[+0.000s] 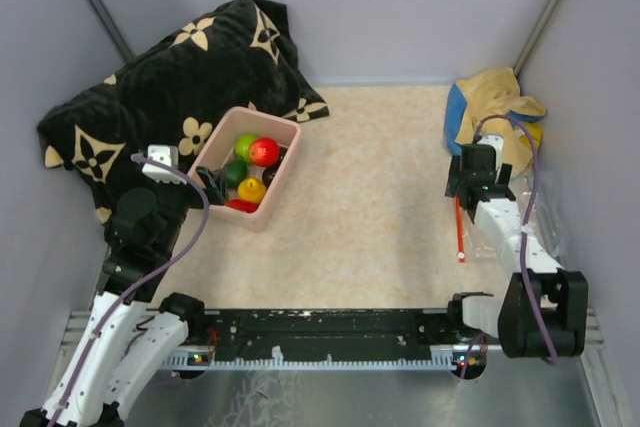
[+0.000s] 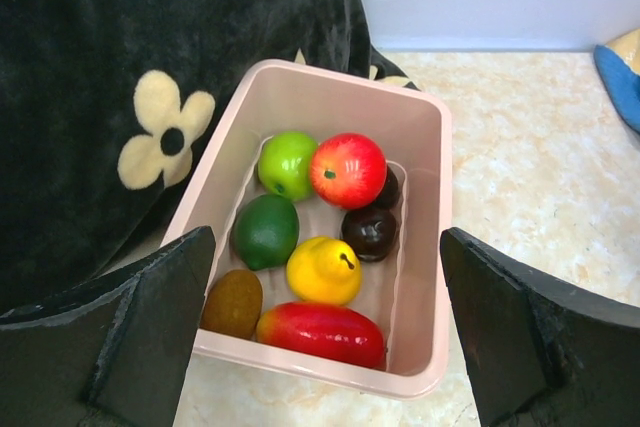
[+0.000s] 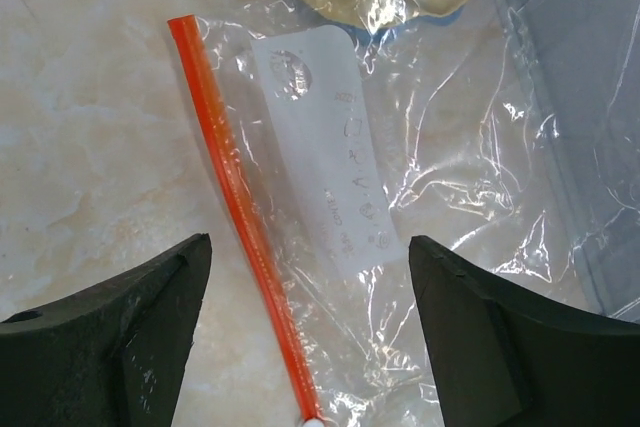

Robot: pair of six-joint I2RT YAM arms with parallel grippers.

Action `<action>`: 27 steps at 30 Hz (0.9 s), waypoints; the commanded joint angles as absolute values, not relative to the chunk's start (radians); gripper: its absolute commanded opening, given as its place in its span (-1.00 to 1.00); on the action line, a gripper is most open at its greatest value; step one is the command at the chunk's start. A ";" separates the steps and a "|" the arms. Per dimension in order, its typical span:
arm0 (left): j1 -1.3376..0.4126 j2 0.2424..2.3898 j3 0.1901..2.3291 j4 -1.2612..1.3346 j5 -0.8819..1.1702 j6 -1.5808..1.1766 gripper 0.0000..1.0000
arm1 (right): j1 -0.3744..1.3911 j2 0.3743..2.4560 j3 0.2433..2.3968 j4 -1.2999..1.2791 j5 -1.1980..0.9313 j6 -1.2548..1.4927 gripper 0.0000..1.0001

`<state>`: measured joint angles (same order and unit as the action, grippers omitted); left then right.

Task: Place the food in the zip-top bag and seal the zipper
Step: Pick up the zipper food storage bag at the corner of the board.

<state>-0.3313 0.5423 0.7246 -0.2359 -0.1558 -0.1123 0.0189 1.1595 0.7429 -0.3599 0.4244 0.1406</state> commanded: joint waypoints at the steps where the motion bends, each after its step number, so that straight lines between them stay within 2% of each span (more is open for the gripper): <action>1: -0.334 0.533 0.721 -0.260 -0.149 -0.119 1.00 | 0.029 1.233 0.812 -0.228 0.486 0.087 0.60; 10: -0.334 0.539 0.718 -0.249 -0.112 -0.121 1.00 | 0.066 1.461 0.869 -0.181 0.528 0.075 0.57; 20: -0.334 0.534 0.738 -0.290 -0.088 -0.137 1.00 | 0.067 1.576 0.916 -0.188 0.634 0.065 0.36; 24: -0.334 0.534 0.735 -0.294 -0.081 -0.143 1.00 | 0.067 1.593 0.920 -0.188 0.664 0.053 0.18; 27: -0.335 0.539 0.737 -0.290 -0.077 -0.143 1.00 | 0.067 1.597 0.923 -0.191 0.683 0.049 -0.10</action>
